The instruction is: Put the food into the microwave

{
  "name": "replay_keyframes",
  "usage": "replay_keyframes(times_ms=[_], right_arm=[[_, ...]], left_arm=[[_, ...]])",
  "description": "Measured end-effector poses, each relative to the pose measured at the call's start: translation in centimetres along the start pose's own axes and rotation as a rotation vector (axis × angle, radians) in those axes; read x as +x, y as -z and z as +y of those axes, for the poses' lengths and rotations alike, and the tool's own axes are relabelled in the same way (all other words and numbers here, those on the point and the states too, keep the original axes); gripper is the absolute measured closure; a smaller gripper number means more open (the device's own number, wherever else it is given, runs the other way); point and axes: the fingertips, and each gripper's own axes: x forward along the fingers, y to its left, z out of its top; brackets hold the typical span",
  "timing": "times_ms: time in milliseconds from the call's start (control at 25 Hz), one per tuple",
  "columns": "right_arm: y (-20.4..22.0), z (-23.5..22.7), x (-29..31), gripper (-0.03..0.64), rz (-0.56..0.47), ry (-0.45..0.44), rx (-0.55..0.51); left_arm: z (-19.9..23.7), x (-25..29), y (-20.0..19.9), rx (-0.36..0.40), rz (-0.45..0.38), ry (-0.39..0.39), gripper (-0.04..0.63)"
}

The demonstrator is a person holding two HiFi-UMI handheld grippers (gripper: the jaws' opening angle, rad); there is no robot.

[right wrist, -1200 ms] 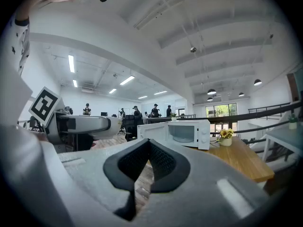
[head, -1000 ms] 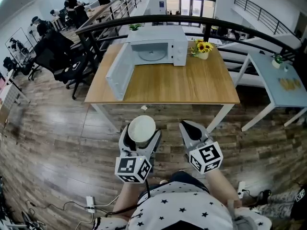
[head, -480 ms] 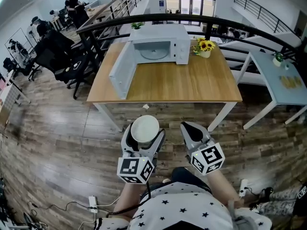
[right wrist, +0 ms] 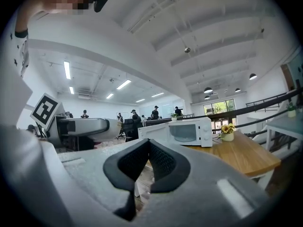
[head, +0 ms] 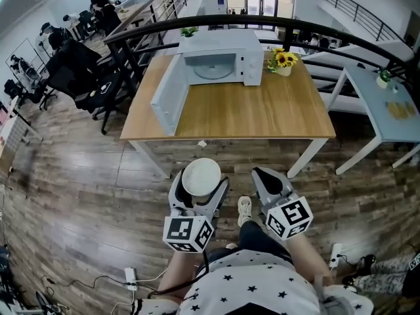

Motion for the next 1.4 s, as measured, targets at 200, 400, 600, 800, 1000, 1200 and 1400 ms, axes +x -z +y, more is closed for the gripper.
replay_keyframes(times_ms=[200, 400, 600, 800, 1000, 1200, 1400], right_arm=[[-0.3, -0.8, 1.6, 0.611, -0.006, -0.019, -0.016], [-0.3, -2.9, 3.8, 0.611, -0.009, -0.023, -0.003], [-1.1, -5.5, 7.3, 0.611, -0.022, -0.034, -0.012], [-2.0, -8.4, 10.8, 0.611, -0.01, -0.046, -0.015], [-3.2, -11.8, 14.1, 0.611, 0.009, -0.051, -0.034], [-4.2, -15.3, 17.4, 0.611, 0.02, -0.062, -0.032], [-4.5, -18.9, 20.9, 0.611, 0.029, -0.079, -0.026]], left_arm=[[1.0, 1.5, 0.3, -0.003, 0.004, -0.012, 0.114], [1.8, 4.0, 0.2, -0.003, 0.006, -0.019, 0.114], [2.9, 7.6, -0.2, 0.006, 0.004, -0.021, 0.114], [4.5, 11.9, -0.9, -0.002, 0.008, -0.032, 0.114], [5.5, 16.4, -2.1, -0.001, 0.003, -0.035, 0.115], [6.4, 21.1, -3.2, 0.005, 0.003, -0.048, 0.114], [7.7, 25.7, -3.5, 0.017, 0.003, -0.07, 0.114]])
